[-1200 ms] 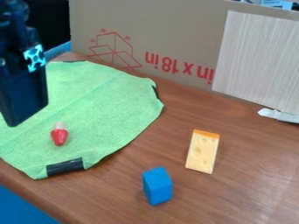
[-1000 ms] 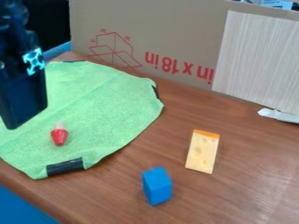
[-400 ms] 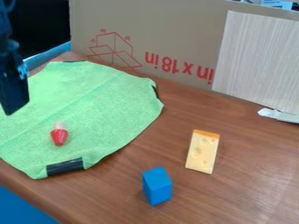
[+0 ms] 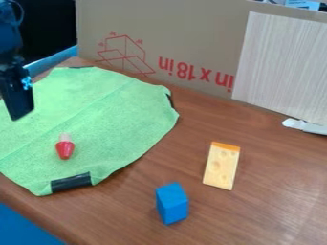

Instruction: Fold the clothes to the left to right

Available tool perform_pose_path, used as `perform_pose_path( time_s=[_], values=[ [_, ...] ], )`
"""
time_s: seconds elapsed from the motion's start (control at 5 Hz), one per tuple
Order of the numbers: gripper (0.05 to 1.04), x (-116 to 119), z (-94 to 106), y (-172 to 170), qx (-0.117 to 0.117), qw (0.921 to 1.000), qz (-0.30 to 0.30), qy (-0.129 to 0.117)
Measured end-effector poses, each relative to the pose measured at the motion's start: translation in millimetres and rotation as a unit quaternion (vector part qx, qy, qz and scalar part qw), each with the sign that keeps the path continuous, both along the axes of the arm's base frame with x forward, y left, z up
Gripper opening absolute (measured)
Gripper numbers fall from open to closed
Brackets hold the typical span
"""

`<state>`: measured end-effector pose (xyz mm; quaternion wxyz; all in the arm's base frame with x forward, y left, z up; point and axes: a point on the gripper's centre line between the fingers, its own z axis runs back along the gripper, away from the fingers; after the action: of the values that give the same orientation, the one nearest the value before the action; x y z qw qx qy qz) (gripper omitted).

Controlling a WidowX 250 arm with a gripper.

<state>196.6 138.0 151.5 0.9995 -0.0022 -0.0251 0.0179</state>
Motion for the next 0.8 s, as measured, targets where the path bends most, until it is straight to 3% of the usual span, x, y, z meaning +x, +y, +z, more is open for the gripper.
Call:
perform_pose_path(
  time_s=[0.2,0.4,0.6,0.8],
  values=[
    [0.999,19.4,4.1,17.6,0.028,0.9958,-0.084,-0.02],
    [0.999,42.7,6.1,33.7,0.069,0.9763,-0.198,-0.052],
    [0.999,71.6,1.9,47.1,0.09,0.9549,-0.279,-0.048],
    [0.999,95.3,1.2,48.4,0.075,0.9477,-0.3,-0.08]
  ],
)
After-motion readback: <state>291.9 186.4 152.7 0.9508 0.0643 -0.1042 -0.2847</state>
